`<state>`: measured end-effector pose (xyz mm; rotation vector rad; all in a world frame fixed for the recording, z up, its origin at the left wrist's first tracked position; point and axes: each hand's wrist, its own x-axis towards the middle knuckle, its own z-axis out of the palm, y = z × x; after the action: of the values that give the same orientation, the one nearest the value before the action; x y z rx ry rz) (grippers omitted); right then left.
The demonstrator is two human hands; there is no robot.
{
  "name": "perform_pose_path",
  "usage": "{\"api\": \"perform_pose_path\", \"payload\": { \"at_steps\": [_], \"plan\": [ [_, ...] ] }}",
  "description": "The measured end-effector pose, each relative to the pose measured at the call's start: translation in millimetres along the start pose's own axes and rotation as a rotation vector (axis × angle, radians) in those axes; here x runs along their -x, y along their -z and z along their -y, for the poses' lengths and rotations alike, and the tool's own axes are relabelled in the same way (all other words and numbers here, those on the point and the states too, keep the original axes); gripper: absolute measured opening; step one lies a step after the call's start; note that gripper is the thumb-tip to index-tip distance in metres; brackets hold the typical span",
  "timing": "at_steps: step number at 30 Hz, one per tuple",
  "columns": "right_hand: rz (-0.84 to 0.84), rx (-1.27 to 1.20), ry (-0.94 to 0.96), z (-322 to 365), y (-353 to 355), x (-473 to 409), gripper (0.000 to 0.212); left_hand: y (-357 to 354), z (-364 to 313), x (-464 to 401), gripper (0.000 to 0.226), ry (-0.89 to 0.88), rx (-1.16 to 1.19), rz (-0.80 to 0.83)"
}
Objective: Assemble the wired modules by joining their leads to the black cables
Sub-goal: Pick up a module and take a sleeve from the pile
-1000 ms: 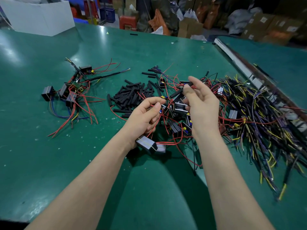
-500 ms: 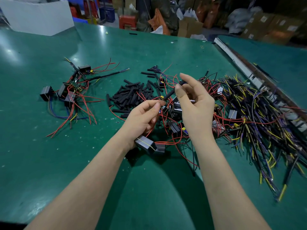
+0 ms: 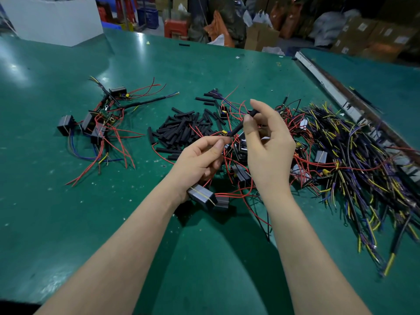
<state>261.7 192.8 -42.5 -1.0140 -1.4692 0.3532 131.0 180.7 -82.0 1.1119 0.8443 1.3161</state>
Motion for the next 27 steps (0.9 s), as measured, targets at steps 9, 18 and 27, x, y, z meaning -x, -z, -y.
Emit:
{"api": "perform_pose_path", "payload": {
  "at_steps": [9, 18, 27],
  "plan": [
    [0.098, -0.165, -0.235, -4, -3, -3, 0.020, -2, -4, -1, 0.011, 0.030, 0.019, -0.058],
    [0.072, -0.009, -0.094, -4, -1, -2, 0.022, -1, -4, 1, 0.021, -0.011, -0.110, 0.022],
    [0.200, -0.008, -0.040, -10, 1, -4, 0.023, -4, -1, 2, 0.024, 0.003, -0.115, -0.021]
  ]
}}
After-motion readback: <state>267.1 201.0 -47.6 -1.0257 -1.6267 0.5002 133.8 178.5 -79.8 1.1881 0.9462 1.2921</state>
